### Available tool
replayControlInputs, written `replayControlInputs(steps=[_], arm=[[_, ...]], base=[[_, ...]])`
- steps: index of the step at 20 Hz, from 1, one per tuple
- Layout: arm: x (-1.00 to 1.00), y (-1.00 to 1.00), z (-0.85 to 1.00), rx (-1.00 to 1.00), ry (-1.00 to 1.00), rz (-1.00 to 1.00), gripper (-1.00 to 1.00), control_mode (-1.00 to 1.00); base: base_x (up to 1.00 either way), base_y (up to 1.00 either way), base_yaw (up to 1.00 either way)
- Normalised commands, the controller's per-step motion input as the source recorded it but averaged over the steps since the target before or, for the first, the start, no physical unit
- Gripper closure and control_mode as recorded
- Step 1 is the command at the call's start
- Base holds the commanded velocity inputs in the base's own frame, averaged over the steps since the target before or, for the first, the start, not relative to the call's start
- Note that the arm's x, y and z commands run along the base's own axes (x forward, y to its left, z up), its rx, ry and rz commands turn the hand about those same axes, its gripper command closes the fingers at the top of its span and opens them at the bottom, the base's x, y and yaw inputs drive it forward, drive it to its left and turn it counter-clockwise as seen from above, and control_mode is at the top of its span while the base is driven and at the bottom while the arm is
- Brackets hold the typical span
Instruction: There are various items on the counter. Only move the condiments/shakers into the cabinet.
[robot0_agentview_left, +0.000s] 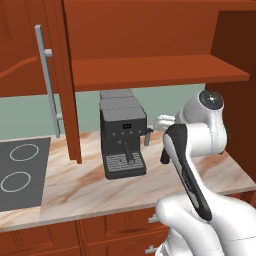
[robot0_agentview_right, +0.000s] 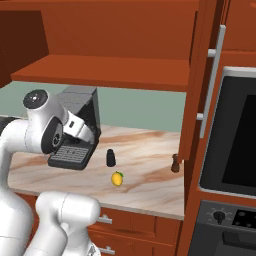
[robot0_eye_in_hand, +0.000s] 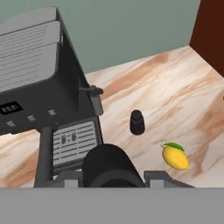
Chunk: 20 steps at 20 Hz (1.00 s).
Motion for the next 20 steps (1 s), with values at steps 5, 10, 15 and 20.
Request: replayControlInputs(steps=[5,10,15,20], arm=[[-0.59,0.00,1.00,-0.02,-0.01,0.00,1.00,-1.00],[-0.53,0.00,1.00,0.00,-0.14,0.04,1.00,-1.00],[-0.03,0.05,0.99,0.00,-0.30,0.13,1.00,-1.00],[0.32,0.26,0.74,0.00,-0.26,0.12,1.00,-1.00]], base=[[0.00,0.00,0.00],[0.00,0.00,0.00],[0.00,0.00,0.00],[0.00,0.00,0.00]])
